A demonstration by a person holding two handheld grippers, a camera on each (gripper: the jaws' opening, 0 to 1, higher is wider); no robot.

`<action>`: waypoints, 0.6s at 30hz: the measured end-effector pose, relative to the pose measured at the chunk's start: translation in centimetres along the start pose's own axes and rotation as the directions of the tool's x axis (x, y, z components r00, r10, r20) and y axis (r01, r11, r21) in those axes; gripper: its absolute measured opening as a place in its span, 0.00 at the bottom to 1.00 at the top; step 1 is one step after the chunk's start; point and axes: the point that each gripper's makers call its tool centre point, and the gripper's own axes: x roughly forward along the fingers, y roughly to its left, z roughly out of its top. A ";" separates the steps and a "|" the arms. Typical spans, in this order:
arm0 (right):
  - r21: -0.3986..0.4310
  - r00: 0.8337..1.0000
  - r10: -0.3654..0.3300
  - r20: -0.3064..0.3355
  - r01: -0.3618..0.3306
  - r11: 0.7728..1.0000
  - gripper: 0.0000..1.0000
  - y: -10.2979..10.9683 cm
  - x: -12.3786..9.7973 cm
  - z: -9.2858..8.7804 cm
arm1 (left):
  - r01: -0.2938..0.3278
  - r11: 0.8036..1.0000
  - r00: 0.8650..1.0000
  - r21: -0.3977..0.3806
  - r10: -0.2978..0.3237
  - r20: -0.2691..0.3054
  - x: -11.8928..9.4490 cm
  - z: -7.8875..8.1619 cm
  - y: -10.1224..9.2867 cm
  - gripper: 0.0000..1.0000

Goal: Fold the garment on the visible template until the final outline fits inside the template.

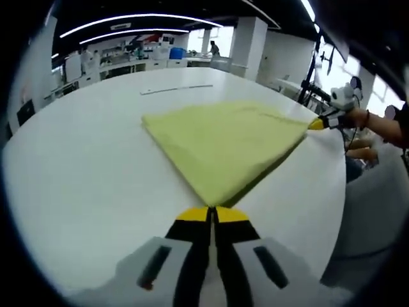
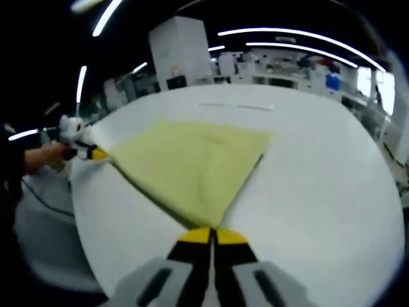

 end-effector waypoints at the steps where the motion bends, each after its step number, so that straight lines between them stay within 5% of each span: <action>1: -0.003 1.000 0.000 -0.002 0.000 1.000 0.00 0.0 -0.1 0.0 | -0.001 1.000 1.000 0.000 0.001 -0.002 -0.1 -0.1 -0.1 0.00; 18: 0.005 0.999 0.006 -0.033 -0.006 1.000 0.00 0.7 -0.6 -1.2 | -0.025 0.999 0.999 -0.033 0.024 -0.038 -0.4 -1.5 -0.2 0.00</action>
